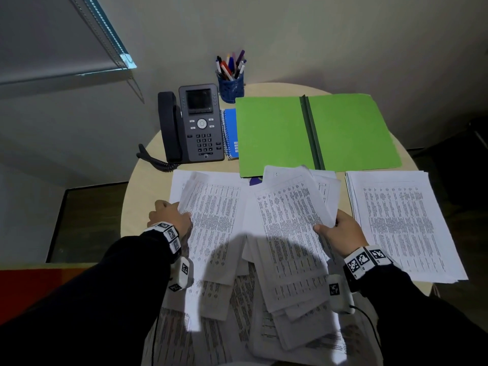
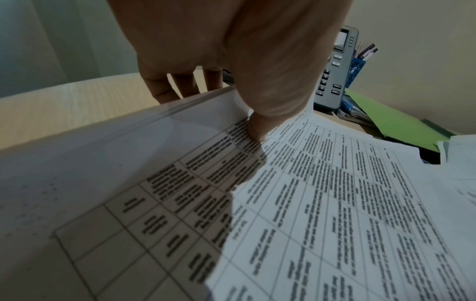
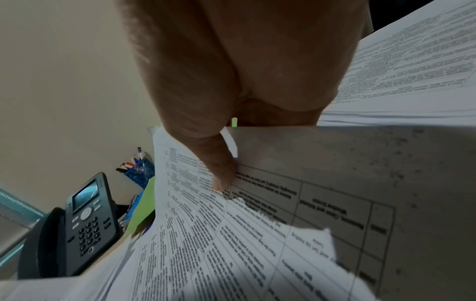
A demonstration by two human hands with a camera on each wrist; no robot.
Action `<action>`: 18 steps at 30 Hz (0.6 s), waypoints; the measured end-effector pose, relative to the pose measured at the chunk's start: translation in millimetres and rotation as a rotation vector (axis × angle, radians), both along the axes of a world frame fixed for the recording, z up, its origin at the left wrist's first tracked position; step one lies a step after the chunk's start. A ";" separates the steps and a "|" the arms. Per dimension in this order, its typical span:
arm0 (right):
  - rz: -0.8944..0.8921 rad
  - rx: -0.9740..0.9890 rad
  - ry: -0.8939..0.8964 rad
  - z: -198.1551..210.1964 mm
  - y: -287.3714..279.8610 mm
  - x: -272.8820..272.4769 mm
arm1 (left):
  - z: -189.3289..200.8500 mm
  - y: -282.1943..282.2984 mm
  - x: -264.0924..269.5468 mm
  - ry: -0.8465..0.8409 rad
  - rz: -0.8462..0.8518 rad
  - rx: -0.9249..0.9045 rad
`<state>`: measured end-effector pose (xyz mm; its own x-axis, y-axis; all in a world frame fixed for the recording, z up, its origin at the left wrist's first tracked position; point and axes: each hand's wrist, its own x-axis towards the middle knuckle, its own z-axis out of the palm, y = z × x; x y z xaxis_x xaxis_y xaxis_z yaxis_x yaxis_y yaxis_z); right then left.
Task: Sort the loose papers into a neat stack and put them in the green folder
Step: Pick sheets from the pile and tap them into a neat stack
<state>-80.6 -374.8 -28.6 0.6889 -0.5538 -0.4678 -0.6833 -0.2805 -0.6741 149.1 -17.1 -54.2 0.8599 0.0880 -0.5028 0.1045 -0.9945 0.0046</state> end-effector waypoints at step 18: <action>0.289 -0.554 -0.020 -10.1 59.8 -47.3 | -4.7 -11.6 -2.5 -0.015 0.020 -0.004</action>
<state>-127.9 -315.1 -38.7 0.8525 -0.5007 -0.1500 -0.5166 -0.7637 -0.3870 146.6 -28.7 -58.9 0.8654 0.1028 -0.4904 0.1238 -0.9922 0.0105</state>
